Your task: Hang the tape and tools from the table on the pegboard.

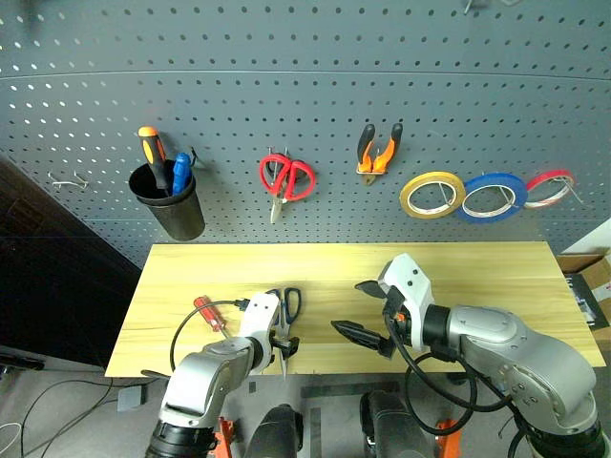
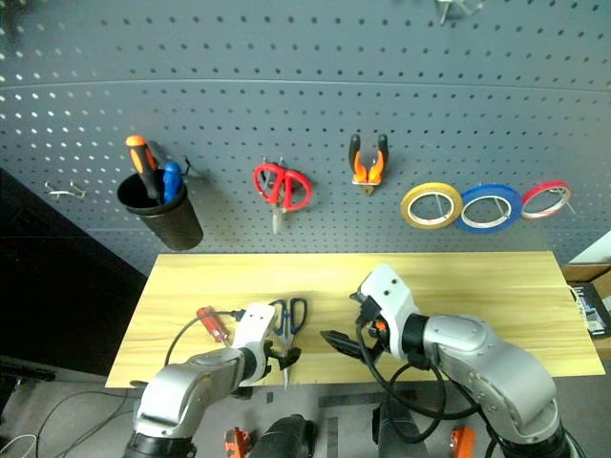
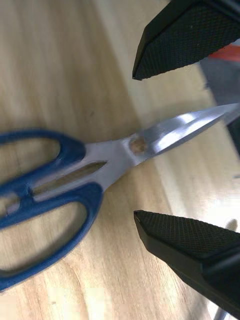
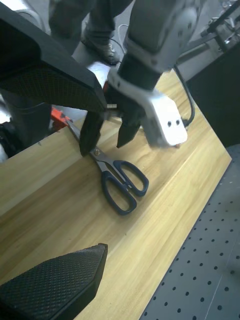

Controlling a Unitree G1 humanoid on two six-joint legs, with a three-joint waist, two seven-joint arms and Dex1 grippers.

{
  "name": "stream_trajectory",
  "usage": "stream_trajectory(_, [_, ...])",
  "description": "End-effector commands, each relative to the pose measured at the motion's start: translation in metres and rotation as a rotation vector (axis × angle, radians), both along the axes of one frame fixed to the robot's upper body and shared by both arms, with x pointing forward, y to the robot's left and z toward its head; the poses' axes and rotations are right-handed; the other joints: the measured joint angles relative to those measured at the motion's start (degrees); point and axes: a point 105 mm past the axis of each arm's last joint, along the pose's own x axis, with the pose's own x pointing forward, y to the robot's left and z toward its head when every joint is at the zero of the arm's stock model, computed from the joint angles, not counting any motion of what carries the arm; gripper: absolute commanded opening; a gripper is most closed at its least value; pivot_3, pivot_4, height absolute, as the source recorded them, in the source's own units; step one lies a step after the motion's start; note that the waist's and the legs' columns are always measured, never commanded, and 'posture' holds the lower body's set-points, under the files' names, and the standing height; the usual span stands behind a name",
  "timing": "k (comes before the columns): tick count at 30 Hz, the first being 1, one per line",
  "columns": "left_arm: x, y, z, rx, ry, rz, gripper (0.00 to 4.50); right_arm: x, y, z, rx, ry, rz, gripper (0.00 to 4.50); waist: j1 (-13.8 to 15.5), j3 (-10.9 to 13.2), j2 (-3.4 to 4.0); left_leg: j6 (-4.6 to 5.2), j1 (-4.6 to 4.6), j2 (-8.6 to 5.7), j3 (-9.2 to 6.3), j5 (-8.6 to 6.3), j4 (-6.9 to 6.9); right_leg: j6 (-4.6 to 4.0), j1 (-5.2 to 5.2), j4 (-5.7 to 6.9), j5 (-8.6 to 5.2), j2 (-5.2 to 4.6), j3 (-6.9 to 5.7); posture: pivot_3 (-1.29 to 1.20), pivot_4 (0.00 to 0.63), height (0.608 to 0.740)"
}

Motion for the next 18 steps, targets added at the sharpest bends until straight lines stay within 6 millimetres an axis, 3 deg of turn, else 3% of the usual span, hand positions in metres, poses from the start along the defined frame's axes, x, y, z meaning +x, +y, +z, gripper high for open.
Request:
stream_trajectory(1, [0.003,-0.005,-0.005,0.009,0.015,0.023,4.41,-0.007,0.0,0.01,0.011,-0.036,0.021,4.5,0.0,0.0,0.0,-0.01,0.0,0.0,0.0,0.0,-0.01,0.0,-0.01,0.0,0.0,-0.01,0.01,-0.05,0.272,0.74])
stream_trajectory(8, [0.004,-0.011,-0.012,0.0,0.048,0.049,4.41,-0.015,-0.002,0.01,0.006,-0.022,0.041,4.5,-0.1,0.0,0.01,0.01,0.03,-0.01,0.0,0.0,0.0,0.0,0.04,0.01,0.0,-0.09,0.0,-0.07,0.272,0.74])
stream_trajectory(11, [0.008,-0.009,-0.012,0.002,0.048,0.076,3.87,-0.016,-0.003,0.01,0.01,-0.017,0.036,4.5,0.0,0.0,0.01,0.03,0.06,-0.01,-0.01,-0.01,0.01,0.0,0.1,0.01,0.0,-0.1,-0.02,-0.07,0.272,0.74])
stream_trajectory(18, [0.016,-0.002,-0.009,0.012,0.015,0.088,1.71,-0.016,-0.009,0.01,0.027,0.0,0.006,4.5,-0.1,0.0,0.02,0.0,0.07,-0.02,0.0,0.01,0.02,0.0,0.11,0.01,0.0,-0.07,-0.03,-0.07,0.256,0.74])
